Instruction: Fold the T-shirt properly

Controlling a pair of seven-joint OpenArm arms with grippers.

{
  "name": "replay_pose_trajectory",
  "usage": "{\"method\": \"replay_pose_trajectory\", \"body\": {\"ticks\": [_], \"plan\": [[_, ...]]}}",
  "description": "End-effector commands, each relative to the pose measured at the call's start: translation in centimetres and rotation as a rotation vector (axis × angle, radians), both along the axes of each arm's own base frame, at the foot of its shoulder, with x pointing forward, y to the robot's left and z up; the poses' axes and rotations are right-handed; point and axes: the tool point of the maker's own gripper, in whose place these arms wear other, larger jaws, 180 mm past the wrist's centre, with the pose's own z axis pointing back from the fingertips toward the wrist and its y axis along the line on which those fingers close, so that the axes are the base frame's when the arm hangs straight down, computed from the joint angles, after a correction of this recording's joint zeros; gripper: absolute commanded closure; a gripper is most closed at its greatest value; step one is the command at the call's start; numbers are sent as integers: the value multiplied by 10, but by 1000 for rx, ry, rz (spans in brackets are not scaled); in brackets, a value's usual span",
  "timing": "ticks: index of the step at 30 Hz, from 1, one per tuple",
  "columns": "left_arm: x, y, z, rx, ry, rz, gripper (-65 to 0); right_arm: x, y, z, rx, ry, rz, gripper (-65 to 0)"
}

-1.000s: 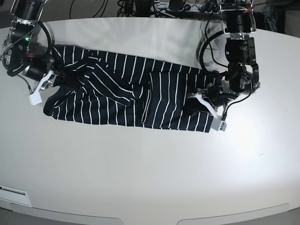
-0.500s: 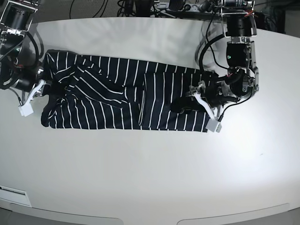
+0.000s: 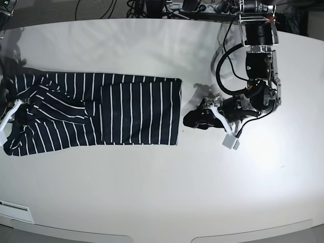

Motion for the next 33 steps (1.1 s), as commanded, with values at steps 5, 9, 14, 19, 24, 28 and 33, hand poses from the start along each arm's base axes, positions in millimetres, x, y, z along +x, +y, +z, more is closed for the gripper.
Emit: {"method": "replay_pose_trajectory", "body": {"ticks": [5, 9, 14, 19, 24, 28, 33], "plan": [[5, 13, -6, 107, -26, 10, -336, 16, 25, 60, -52, -191, 65, 0], [-6, 23, -24, 136, -18, 54, -336, 12, 77, 90, 69, -292, 203, 0], [-30, 29, -45, 154, 39, 54, -336, -2, 134, 104, 222, -375, 325, 0], [-48, 16, -58, 156, 77, 4, -336, -9, 176, 109, 418, -442, 378, 0], [-56, 0, -62, 156, 89, -48, -336, -11, 205, 109, 560, -498, 377, 0], [-59, -5, -63, 156, 92, -69, -336, -7, 214, 101, 632, -496, 349, 0], [-58, -2, -62, 156, 92, -59, -336, -4, 224, 89, 708, -458, 329, 0]]}}
